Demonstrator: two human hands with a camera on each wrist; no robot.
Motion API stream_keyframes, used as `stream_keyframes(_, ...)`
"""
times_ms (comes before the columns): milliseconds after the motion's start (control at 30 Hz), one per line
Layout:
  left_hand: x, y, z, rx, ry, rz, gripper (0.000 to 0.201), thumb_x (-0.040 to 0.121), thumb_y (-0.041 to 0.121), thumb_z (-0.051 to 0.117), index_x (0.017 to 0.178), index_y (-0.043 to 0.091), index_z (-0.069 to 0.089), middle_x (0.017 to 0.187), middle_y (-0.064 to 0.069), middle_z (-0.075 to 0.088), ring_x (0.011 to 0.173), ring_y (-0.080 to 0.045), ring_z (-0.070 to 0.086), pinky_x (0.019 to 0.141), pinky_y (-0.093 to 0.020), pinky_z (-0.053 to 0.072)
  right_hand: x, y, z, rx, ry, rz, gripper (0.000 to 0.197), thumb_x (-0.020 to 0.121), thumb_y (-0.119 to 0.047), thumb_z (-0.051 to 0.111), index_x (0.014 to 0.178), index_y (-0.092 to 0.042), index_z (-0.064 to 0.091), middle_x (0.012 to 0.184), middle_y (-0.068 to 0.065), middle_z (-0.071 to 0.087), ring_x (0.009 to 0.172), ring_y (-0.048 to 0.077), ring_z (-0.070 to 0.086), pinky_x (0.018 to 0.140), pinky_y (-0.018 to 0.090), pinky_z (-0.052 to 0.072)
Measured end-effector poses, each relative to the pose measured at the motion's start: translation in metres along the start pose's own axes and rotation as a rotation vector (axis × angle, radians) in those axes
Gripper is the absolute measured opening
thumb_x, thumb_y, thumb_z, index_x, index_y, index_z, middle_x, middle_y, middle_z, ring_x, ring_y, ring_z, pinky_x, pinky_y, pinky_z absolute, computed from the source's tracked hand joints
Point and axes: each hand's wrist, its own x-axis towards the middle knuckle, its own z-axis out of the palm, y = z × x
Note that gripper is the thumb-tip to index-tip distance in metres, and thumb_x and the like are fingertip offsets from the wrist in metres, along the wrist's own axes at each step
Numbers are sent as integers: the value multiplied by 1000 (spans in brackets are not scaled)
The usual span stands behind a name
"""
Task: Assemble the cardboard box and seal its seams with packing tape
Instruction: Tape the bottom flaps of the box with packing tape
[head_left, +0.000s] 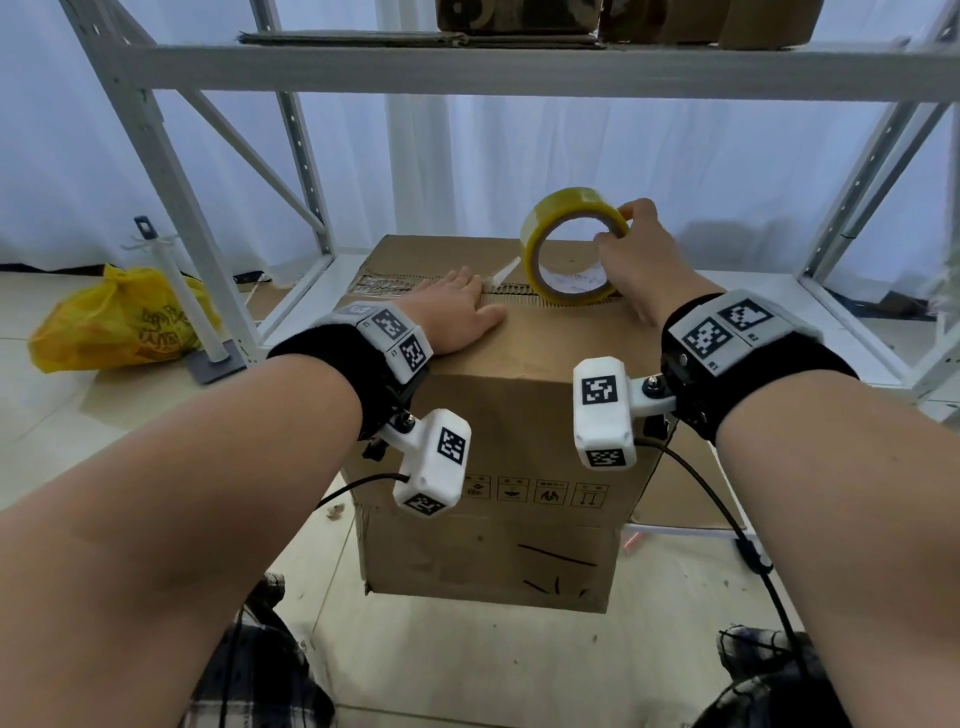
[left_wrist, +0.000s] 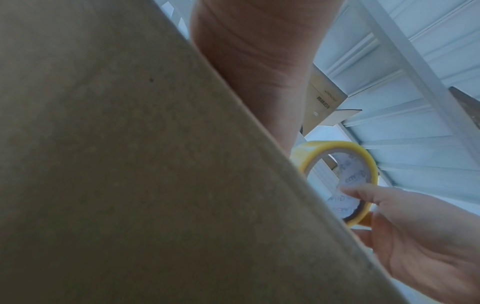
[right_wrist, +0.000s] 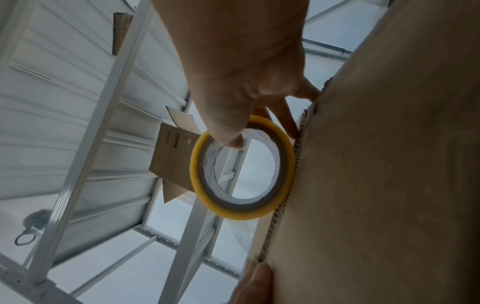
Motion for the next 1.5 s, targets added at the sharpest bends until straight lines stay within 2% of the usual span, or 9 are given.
stream_keyframes(100,2,3,2,13,1,-2,65,99,52,17,152,15,5,160,-8,0,147,-21,2,118,-42,4,-1,-5,3,82,9,34,39,93,-25,48,130,-15,40,105,2,50,96,20,48,79,30,42)
stream_keyframes(200,4,6,2,10,-10,-17,62,99,51,16,152,20,7,160,-7,0,147,-22,1,118,-44,3,-3,-19,4,143,10,39,47,85,-47,57,117,-14,48,89,-6,48,91,17,47,68,26,38)
stream_keyframes(333,3,8,3,12,-12,12,62,100,49,15,153,17,7,160,-3,0,147,-19,-1,118,-43,1,-8,-37,21,155,-11,51,88,69,-77,55,138,-25,34,131,2,46,117,23,46,97,42,41)
stream_keyframes(567,0,8,3,-45,-31,21,62,102,45,19,152,11,8,160,-8,0,147,-20,2,119,-35,3,-8,-28,34,218,64,90,86,68,-67,66,134,-22,33,114,1,50,106,21,51,90,37,45)
stream_keyframes(700,-7,8,0,-55,-30,31,62,102,43,21,152,10,5,160,-8,0,147,-19,2,117,-32,3,-7,-26,14,344,128,106,76,69,-54,71,131,-24,39,111,-4,47,85,8,50,65,23,39)
stream_keyframes(867,-10,10,-1,-58,-20,48,61,102,42,22,151,9,7,160,-7,5,146,-18,6,116,-30,6,-6,-22,-1,191,168,6,78,65,-51,74,131,-26,39,127,3,44,109,23,49,90,35,45)
stream_keyframes(1167,-9,15,-1,9,-49,32,60,103,42,19,151,9,4,160,-7,-1,147,-20,1,117,-32,3,-2,-5,2,4,68,-12,76,75,-52,67,140,-32,32,133,9,31,121,35,42,102,42,39)
stream_keyframes(1367,-6,33,-3,58,-57,79,60,102,42,18,151,9,6,160,-8,0,147,-19,1,118,-35,3,1,-2,2,-32,49,-30,79,74,-55,68,140,-33,31,132,9,31,120,35,43,102,43,39)
stream_keyframes(1500,-3,50,-3,-7,-65,110,56,104,38,19,152,11,12,160,-6,5,146,-18,6,116,-33,6,-2,-1,10,-101,76,-65,80,74,-56,68,140,-32,28,133,10,30,122,37,40,90,35,36)
